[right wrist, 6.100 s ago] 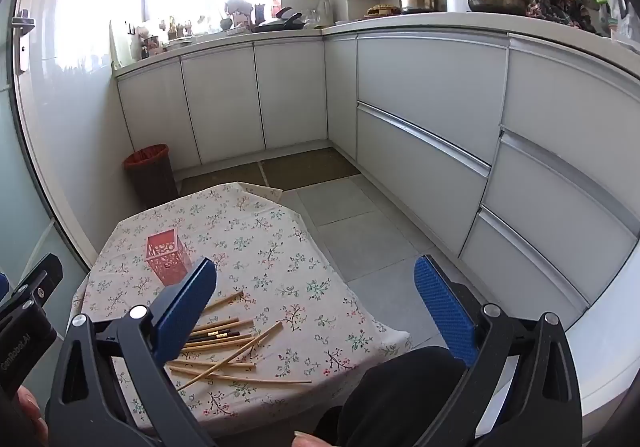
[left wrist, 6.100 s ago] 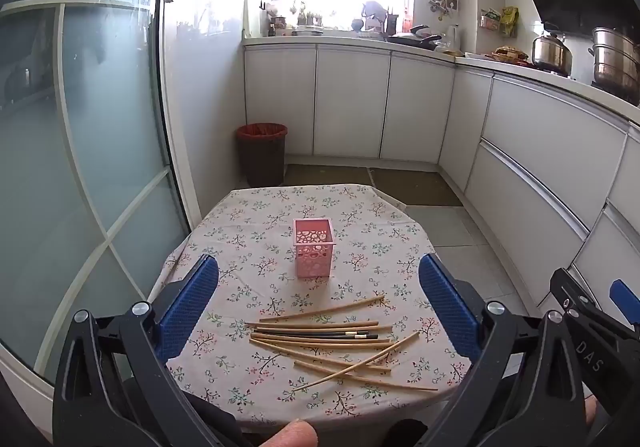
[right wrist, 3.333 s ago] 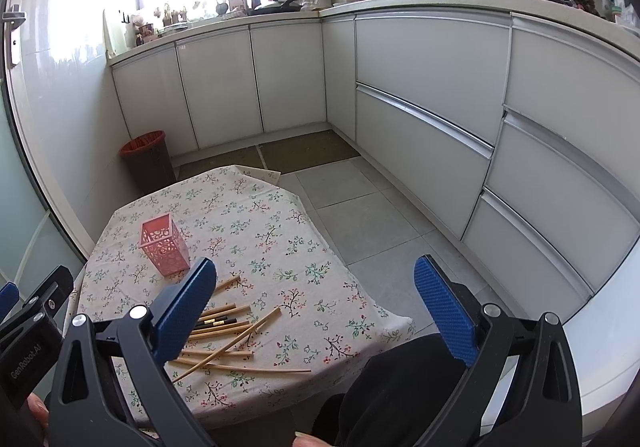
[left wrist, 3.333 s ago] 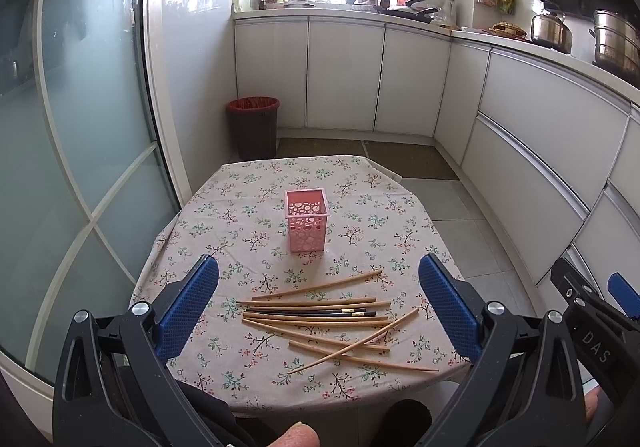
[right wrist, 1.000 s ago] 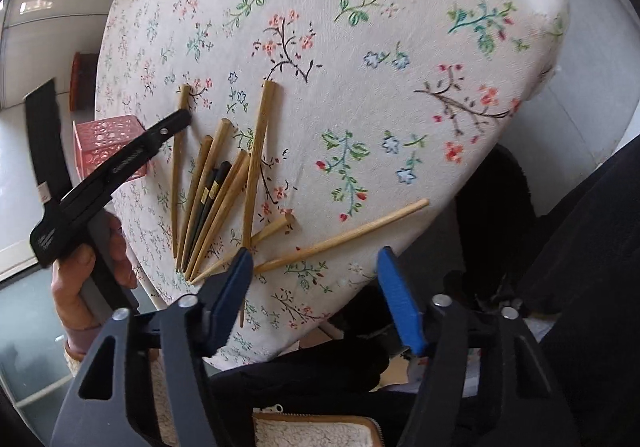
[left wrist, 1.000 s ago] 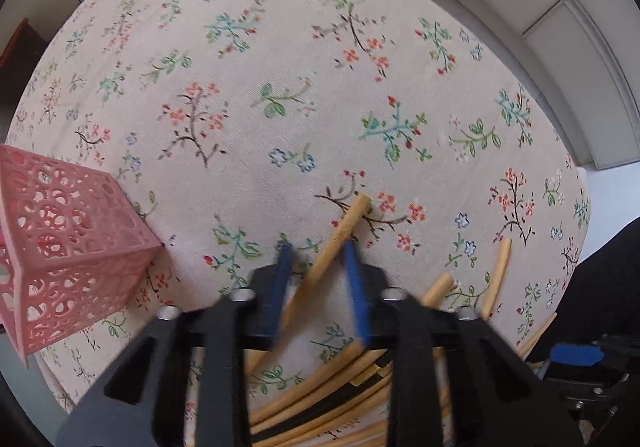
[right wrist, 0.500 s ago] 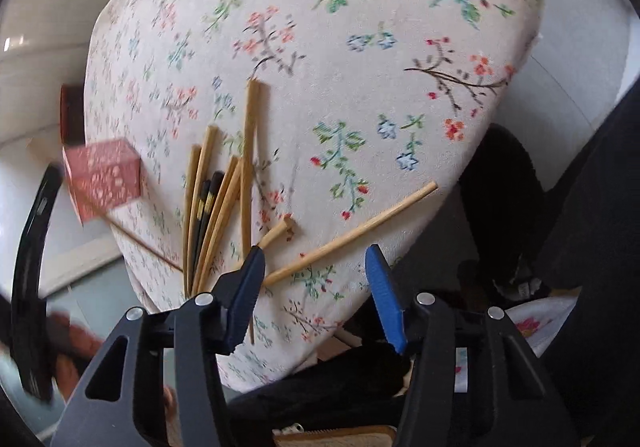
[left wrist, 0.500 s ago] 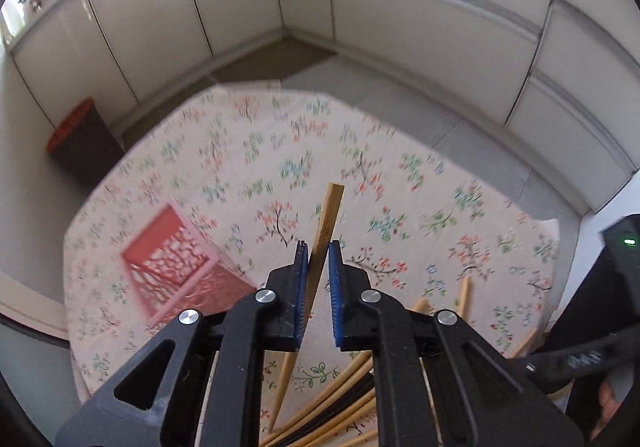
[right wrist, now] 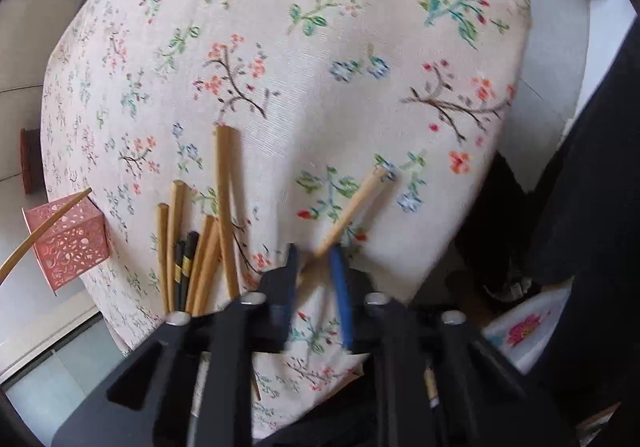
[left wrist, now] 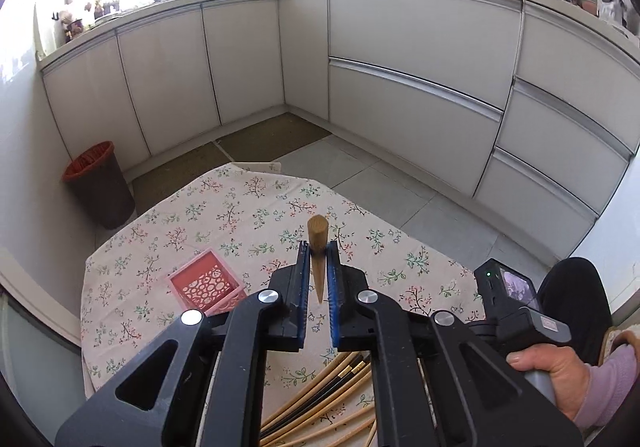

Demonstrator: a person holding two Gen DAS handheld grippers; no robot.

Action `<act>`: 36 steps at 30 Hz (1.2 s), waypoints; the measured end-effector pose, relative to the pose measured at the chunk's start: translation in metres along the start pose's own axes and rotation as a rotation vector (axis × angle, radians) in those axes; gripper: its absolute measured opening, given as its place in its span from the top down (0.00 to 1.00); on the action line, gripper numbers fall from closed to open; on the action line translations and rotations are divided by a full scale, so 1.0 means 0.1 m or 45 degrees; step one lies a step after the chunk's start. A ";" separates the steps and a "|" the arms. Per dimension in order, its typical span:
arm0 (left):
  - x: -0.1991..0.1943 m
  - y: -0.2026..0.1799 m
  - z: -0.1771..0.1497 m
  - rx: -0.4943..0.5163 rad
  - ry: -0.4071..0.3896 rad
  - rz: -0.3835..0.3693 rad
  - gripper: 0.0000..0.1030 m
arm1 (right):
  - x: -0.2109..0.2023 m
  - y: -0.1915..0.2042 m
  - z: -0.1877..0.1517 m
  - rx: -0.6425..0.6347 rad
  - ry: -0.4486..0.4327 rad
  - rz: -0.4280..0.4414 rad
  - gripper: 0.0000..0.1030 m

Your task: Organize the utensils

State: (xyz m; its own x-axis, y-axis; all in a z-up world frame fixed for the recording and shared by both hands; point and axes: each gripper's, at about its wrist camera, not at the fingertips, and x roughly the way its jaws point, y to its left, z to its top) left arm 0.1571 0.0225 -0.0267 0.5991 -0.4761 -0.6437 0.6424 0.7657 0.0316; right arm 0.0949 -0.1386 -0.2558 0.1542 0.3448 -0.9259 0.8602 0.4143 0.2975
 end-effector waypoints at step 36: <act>-0.87 0.43 0.05 -0.524 -0.178 0.092 0.93 | -2.15 0.80 -0.70 -1.087 -0.701 0.414 0.94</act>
State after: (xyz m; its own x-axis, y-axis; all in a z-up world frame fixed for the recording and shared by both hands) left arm 0.1352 0.0945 0.0344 0.7127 -0.4472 -0.5404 0.3696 0.8942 -0.2526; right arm 0.0969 -0.1205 -0.0170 0.6972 0.2052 -0.6869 0.1458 0.8975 0.4162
